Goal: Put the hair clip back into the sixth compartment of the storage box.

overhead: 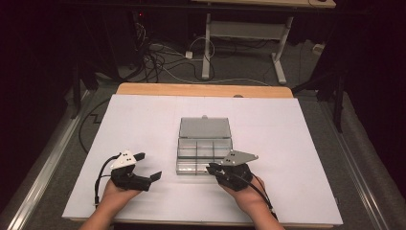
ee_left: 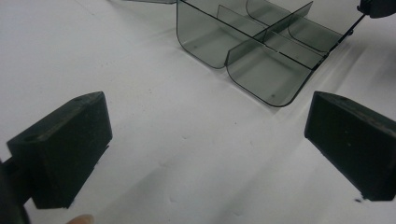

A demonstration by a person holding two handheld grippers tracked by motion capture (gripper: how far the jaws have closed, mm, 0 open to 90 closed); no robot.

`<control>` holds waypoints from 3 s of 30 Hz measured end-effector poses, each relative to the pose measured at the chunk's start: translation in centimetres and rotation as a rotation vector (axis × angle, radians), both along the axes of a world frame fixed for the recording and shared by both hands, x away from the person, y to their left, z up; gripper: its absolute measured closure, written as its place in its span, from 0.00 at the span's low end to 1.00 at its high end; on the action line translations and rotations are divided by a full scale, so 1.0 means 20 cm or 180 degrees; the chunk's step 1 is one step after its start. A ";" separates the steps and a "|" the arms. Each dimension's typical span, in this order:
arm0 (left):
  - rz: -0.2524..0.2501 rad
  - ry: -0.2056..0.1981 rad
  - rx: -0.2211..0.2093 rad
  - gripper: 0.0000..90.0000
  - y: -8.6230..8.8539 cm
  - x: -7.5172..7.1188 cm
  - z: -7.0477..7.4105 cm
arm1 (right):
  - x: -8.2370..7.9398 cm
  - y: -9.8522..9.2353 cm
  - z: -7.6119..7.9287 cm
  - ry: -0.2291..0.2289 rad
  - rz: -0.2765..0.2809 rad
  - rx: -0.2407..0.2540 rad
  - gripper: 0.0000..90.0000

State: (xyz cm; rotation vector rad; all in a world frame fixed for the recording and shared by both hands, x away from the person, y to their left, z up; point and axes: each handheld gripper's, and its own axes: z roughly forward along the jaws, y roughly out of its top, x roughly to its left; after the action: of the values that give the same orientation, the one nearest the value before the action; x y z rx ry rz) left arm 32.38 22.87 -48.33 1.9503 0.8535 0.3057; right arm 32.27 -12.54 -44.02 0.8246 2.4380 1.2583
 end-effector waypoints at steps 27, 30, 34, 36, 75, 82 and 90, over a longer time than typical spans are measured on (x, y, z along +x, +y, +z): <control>-0.0018 -0.0010 0.0030 0.00 0.00 0.00 0.00 | 0.13 0.09 0.00 0.0047 -0.0031 -0.0062 0.89; -0.0018 -0.0014 0.0030 0.00 0.00 0.00 0.00 | 0.14 0.09 0.00 0.0055 -0.0042 -0.0070 0.89; -0.0018 -0.0017 0.0039 0.00 -0.01 0.00 0.00 | 0.14 0.09 0.00 0.0096 -0.0047 -0.0087 0.89; -0.0016 -0.0015 0.0037 0.00 -0.01 0.00 0.00 | 0.14 0.09 0.00 0.0110 -0.0035 -0.0098 0.89; -0.0001 -0.0026 -0.0001 0.00 0.00 -0.01 0.00 | 0.04 -0.06 0.01 0.0099 -0.0102 0.0136 0.79; -0.0002 -0.0029 -0.0015 0.00 0.00 -0.01 0.00 | 0.00 -0.14 0.00 0.0080 -0.0132 0.0202 0.74; -0.0005 -0.0033 -0.0025 0.00 0.01 -0.01 0.00 | -0.05 -0.23 0.00 0.0048 -0.0257 0.0239 0.63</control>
State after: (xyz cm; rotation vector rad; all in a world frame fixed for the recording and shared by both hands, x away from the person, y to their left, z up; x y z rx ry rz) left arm 32.20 22.98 -48.33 1.9404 0.8452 0.3108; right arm 31.35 -17.19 -44.10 0.9458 2.3563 1.3255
